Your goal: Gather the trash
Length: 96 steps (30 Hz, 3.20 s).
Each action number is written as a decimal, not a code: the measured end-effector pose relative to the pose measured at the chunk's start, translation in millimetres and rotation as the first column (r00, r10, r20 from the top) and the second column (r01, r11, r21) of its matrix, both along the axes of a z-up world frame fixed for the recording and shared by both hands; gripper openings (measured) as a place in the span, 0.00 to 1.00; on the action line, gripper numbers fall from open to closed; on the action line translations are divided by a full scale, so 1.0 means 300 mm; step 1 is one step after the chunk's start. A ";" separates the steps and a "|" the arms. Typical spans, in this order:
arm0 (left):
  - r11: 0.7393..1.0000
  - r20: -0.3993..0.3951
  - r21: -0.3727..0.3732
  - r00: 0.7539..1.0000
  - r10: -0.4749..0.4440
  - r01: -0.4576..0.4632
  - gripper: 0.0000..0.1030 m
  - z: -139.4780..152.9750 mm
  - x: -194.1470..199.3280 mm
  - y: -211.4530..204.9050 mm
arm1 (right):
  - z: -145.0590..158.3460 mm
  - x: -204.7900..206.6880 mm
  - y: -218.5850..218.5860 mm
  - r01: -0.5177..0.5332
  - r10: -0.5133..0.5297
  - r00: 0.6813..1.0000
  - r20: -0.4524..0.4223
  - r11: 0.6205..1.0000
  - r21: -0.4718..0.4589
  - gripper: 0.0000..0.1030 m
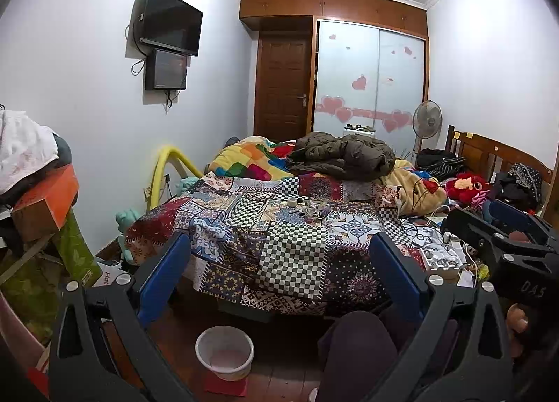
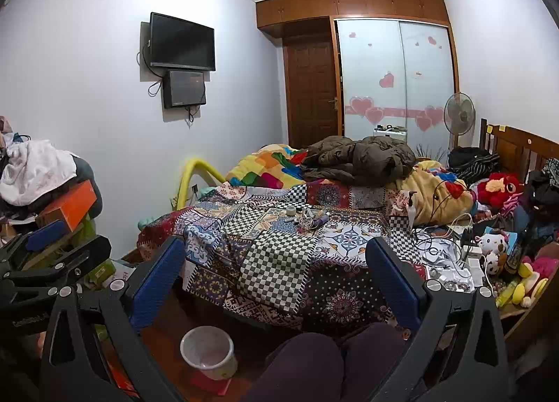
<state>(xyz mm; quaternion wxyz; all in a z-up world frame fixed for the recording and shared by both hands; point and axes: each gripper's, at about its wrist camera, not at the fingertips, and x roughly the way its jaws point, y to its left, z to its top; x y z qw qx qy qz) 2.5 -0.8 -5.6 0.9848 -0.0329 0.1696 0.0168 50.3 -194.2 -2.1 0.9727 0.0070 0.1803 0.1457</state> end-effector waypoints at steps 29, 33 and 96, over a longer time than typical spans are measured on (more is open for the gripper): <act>1.000 0.006 0.014 1.000 0.005 -0.005 1.00 -0.002 -0.011 -0.009 | 0.007 -0.012 0.011 -0.003 0.003 1.000 0.015 1.000 -0.014 1.00; 1.000 0.006 0.012 1.000 0.004 -0.004 1.00 0.000 -0.013 -0.013 | 0.006 -0.015 0.012 -0.003 0.004 1.000 0.016 1.000 -0.012 1.00; 0.995 -0.257 -0.095 0.965 -0.043 0.019 0.84 -0.259 1.297 -0.122 | -0.243 1.040 -0.265 0.122 -0.133 0.952 -0.276 0.991 -0.058 1.00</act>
